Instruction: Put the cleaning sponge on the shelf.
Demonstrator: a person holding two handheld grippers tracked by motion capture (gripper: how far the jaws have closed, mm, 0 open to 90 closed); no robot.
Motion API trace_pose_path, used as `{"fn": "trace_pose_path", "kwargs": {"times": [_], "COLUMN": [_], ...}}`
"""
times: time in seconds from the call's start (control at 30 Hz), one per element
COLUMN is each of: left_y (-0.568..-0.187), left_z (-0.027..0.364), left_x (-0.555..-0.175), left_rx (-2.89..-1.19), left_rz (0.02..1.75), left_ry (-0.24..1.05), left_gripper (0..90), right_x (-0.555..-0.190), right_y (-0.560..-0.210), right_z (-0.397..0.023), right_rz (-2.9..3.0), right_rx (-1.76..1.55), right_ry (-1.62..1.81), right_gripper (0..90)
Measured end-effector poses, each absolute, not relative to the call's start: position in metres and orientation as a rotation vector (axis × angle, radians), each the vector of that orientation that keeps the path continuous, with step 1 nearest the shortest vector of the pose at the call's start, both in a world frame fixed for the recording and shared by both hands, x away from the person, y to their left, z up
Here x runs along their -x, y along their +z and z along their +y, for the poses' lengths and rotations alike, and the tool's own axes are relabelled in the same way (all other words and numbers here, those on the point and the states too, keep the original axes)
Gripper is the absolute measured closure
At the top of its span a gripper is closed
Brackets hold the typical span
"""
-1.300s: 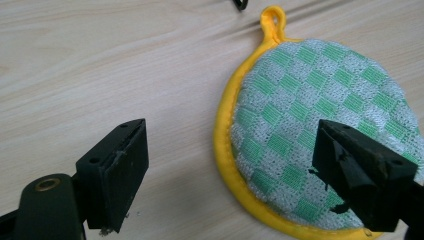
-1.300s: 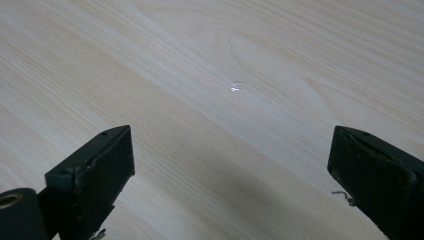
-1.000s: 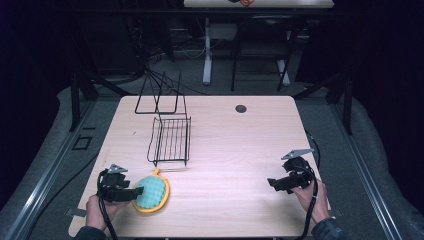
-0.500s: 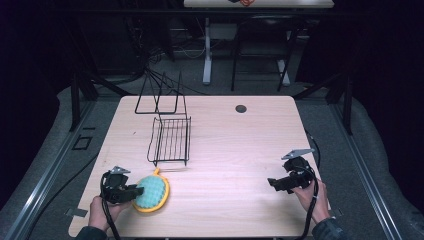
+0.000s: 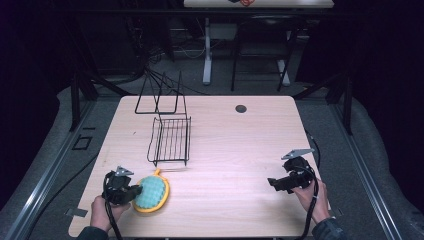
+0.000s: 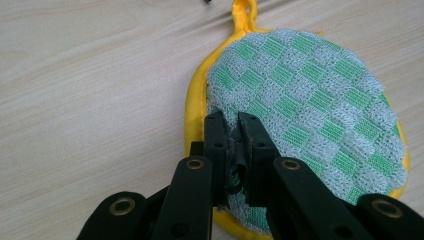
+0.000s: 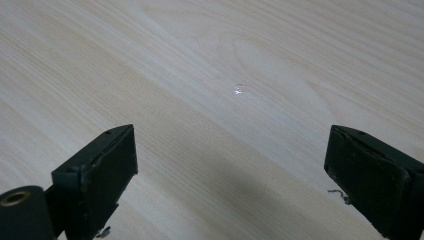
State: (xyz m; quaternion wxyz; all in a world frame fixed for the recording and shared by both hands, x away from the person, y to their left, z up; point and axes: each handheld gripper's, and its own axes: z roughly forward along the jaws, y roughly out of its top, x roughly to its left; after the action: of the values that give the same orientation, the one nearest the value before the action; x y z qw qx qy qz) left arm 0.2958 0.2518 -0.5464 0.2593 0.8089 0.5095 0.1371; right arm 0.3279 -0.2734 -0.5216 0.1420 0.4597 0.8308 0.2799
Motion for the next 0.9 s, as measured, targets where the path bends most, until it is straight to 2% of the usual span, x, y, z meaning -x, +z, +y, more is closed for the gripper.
{"fn": "trace_pose_path", "kwargs": {"times": [0.9], "left_y": [-0.525], "left_z": [0.256], "left_x": [-0.284], "left_rx": [-2.157], "left_rz": [1.287], "left_ry": [0.388], "left_gripper": [86.7], "right_x": [-0.33], "right_y": [-0.524], "right_z": [-0.275], "right_rz": [2.403], "right_rx": [-1.334], "right_ry": [0.801], "right_gripper": [6.1]}}
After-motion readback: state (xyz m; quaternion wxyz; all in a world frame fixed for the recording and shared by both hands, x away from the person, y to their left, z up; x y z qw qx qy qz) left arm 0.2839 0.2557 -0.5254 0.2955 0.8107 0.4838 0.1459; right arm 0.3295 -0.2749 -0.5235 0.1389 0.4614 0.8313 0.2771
